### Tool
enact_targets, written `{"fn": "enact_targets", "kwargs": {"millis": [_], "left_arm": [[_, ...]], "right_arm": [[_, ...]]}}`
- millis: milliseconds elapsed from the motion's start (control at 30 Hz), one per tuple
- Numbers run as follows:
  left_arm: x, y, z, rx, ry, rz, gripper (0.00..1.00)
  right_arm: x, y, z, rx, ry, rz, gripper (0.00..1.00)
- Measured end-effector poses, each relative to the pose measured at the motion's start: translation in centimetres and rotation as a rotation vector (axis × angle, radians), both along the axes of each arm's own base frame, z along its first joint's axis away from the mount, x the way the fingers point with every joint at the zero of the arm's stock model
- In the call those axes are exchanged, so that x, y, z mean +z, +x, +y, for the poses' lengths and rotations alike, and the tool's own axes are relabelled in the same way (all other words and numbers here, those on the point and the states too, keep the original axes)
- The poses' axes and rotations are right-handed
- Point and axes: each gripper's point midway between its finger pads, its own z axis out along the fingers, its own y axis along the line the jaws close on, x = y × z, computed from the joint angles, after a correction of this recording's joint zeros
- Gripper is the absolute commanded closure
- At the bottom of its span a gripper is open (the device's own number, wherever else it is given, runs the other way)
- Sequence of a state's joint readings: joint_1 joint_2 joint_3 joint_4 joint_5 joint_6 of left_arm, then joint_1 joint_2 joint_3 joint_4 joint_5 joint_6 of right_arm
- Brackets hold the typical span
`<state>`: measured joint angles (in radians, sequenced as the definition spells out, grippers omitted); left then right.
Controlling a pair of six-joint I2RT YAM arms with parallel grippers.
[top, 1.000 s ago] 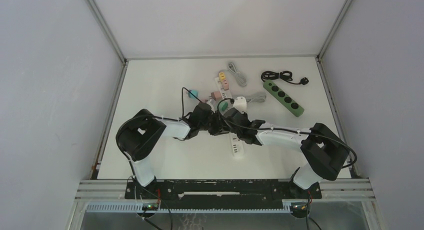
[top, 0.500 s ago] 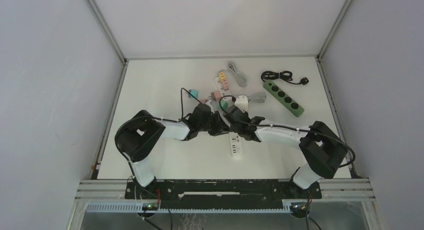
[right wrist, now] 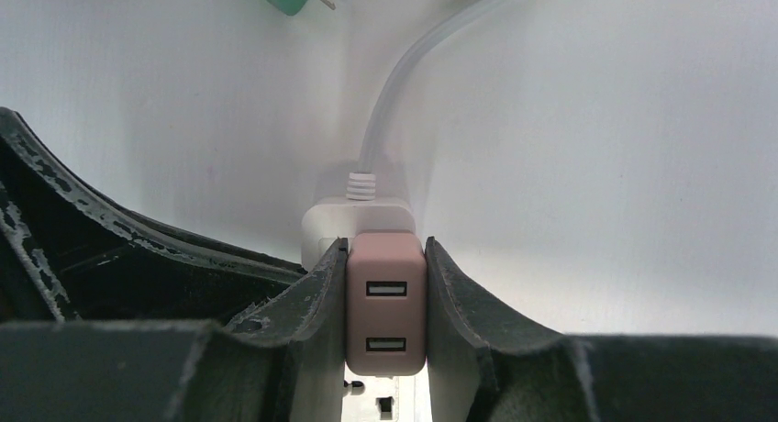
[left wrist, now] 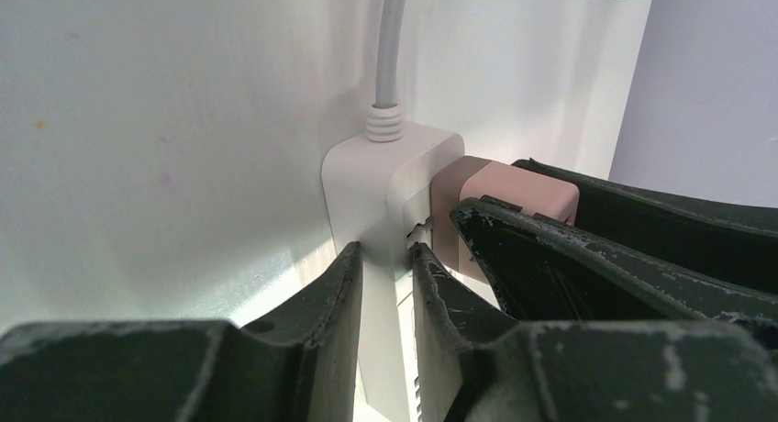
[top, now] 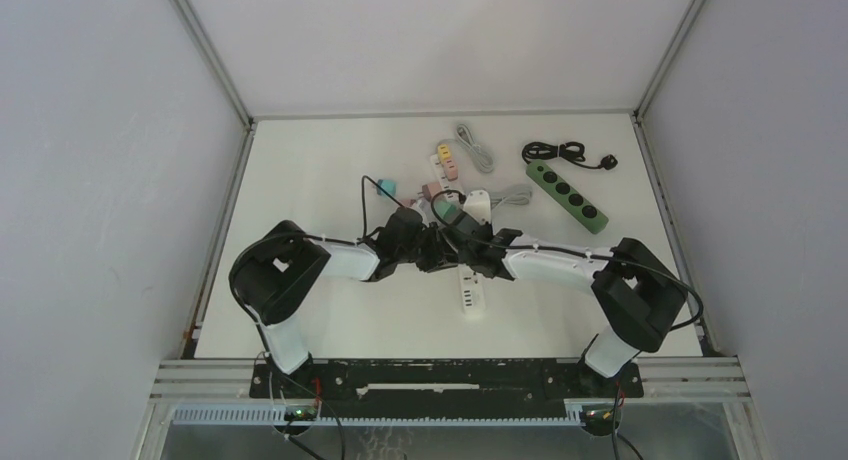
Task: Insert the plug
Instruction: Insert the plug into the socket.
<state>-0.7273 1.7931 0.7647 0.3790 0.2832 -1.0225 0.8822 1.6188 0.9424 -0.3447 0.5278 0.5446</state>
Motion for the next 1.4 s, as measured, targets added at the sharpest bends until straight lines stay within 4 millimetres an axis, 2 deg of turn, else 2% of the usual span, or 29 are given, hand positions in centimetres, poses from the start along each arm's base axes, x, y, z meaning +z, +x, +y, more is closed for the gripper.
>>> {"fn": "enact_targets", "kwargs": {"millis": [300, 400, 533, 667, 800, 967, 1067, 1200, 1400], "left_arm": [[0.0, -0.8, -0.1, -0.011, -0.003, 0.008, 0.70], [0.0, -0.8, -0.1, -0.011, -0.004, 0.008, 0.70], [0.0, -0.8, -0.1, -0.008, -0.002, 0.006, 0.68], [0.0, -0.8, 0.4, 0.007, 0.011, 0.001, 0.64], [-0.1, -0.8, 1.2, 0.026, 0.047, 0.000, 0.58], [0.1, -1.1, 2.8, 0.053, 0.115, -0.012, 0.48], [1.0, -0.9, 3.9, 0.075, 0.155, -0.044, 0.42], [2.8, -0.3, 6.0, 0.123, 0.226, -0.117, 0.32], [3.9, 1.0, 10.6, 0.219, 0.375, -0.180, 0.24]], "right_arm": [[0.2, -1.4, -0.3, 0.013, 0.020, 0.034, 0.48], [-0.6, -3.1, -0.8, 0.035, -0.015, 0.102, 0.40], [-0.2, -3.6, -1.0, 0.042, -0.028, 0.122, 0.34], [1.6, -3.4, -1.1, 0.036, 0.007, 0.095, 0.31], [4.6, -3.1, -1.1, 0.033, 0.074, 0.030, 0.25], [7.6, -2.6, -1.8, 0.018, 0.124, -0.055, 0.17], [8.6, -2.6, -2.8, 0.006, 0.122, -0.100, 0.13], [9.0, -3.0, -5.2, -0.023, 0.109, -0.169, 0.01], [10.4, -3.6, -9.0, -0.073, 0.146, -0.318, 0.00]]}}
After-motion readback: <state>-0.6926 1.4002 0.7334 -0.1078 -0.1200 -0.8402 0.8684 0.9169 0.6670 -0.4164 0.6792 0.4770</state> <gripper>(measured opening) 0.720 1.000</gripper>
